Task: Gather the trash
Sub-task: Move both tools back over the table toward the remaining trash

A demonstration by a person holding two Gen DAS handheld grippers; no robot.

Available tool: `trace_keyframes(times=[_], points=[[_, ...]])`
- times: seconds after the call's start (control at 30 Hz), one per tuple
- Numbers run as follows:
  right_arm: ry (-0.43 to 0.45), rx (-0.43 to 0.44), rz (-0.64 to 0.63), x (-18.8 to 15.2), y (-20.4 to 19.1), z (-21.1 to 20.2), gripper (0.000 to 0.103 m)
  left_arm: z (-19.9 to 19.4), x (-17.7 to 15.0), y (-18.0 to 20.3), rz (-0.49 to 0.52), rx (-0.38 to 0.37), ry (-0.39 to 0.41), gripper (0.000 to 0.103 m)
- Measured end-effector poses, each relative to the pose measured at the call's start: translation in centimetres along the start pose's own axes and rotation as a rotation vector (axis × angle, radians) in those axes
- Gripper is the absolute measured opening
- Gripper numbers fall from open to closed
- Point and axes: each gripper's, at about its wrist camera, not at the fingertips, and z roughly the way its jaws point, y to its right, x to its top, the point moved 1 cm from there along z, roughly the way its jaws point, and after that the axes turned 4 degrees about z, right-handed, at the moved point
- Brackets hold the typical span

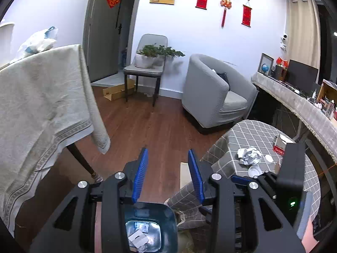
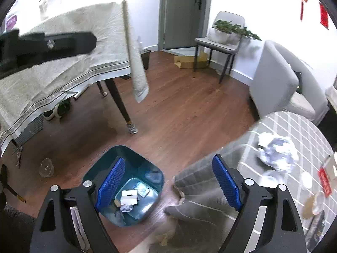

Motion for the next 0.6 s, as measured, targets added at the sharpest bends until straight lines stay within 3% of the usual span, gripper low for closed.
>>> trace_keyframes(times=[0.6], points=[[0.049, -0.126, 0.104, -2.4, 9.4, -5.1, 0.086, 4.7, -1.0, 9.3, 0.093, -0.099, -0.051, 0.063]])
